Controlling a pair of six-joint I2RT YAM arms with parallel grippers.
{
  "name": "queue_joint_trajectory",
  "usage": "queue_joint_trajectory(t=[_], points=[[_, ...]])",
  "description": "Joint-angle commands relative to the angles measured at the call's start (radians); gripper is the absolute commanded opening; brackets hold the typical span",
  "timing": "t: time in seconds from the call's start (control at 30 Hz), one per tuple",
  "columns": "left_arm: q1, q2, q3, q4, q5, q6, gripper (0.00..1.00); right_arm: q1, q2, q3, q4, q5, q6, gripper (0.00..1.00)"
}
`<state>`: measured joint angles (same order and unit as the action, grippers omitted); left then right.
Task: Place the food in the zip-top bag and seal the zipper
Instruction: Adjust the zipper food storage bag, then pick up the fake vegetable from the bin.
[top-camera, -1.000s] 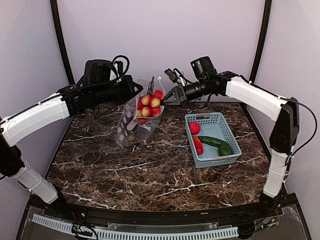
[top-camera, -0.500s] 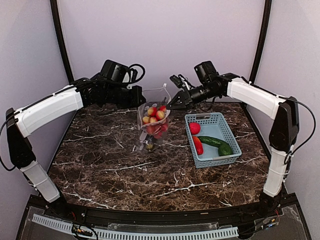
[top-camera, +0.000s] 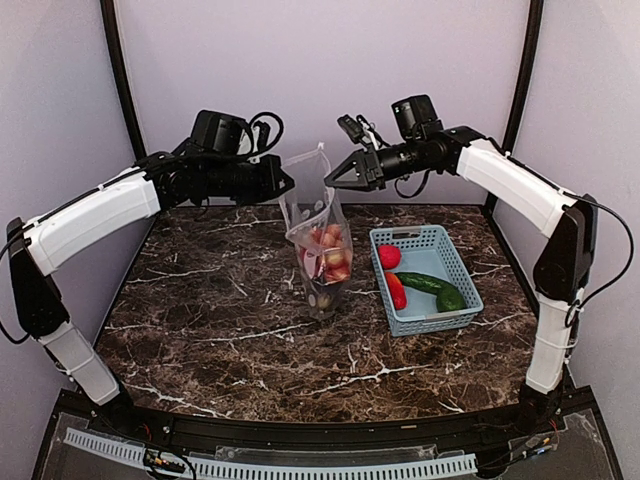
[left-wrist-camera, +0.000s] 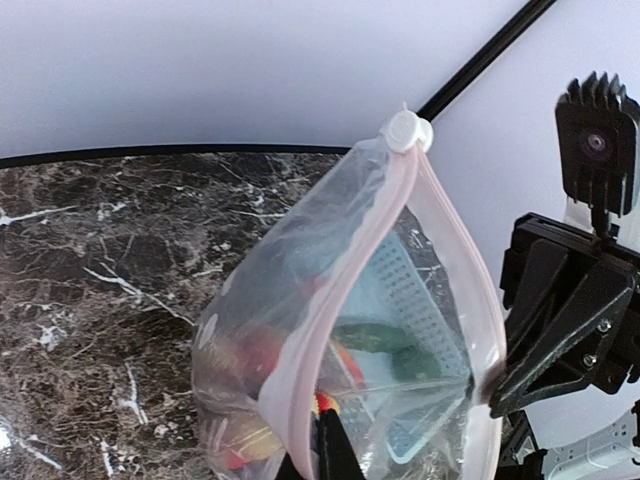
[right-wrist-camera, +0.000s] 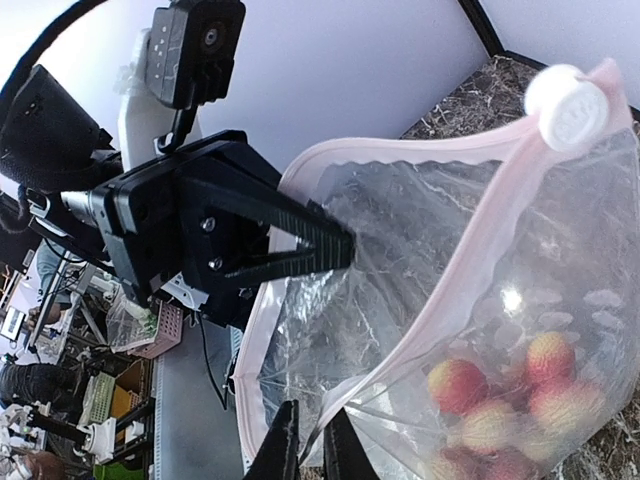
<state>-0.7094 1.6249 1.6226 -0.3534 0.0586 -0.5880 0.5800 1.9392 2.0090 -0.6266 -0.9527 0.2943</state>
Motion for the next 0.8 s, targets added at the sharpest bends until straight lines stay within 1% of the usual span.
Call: queue_joint_trajectory(t=[0.0, 0.13, 0.23, 0.27, 0.4, 0.5, 0.6, 0.67, 0.77], points=[[0.03, -0.103, 0.016, -0.042, -0.111, 0.03, 0.01, -0.012, 0.01, 0.037, 0.043, -0.035, -0.007, 0.09], [0.04, -0.081, 0.028, -0.113, -0.074, 0.034, 0.01, -0.024, -0.001, 0.013, 0.027, 0.004, -0.018, 0.09], [0.041, -0.066, 0.034, -0.148, -0.091, 0.046, 0.01, -0.026, -0.009, -0.004, 0.007, 0.06, -0.036, 0.1], [0.041, -0.065, 0.026, -0.145, -0.09, 0.048, 0.01, -0.027, -0.011, -0.011, 0.0, 0.073, -0.04, 0.12], [0.041, -0.035, -0.011, -0.114, -0.067, 0.04, 0.01, -0.028, -0.005, -0.038, -0.018, 0.109, -0.057, 0.3], [0.041, 0.006, -0.015, -0.105, -0.012, 0.024, 0.01, -0.031, -0.014, -0.033, -0.043, 0.124, -0.115, 0.37], [0.042, 0.025, -0.014, -0.095, 0.015, 0.019, 0.01, -0.049, -0.039, -0.033, -0.075, 0.181, -0.192, 0.46], [0.041, 0.031, -0.012, -0.096, 0.019, 0.025, 0.01, -0.078, -0.054, -0.039, -0.106, 0.221, -0.254, 0.5], [0.041, 0.035, -0.012, -0.107, 0.015, 0.035, 0.01, -0.137, -0.084, -0.082, -0.136, 0.257, -0.342, 0.52]])
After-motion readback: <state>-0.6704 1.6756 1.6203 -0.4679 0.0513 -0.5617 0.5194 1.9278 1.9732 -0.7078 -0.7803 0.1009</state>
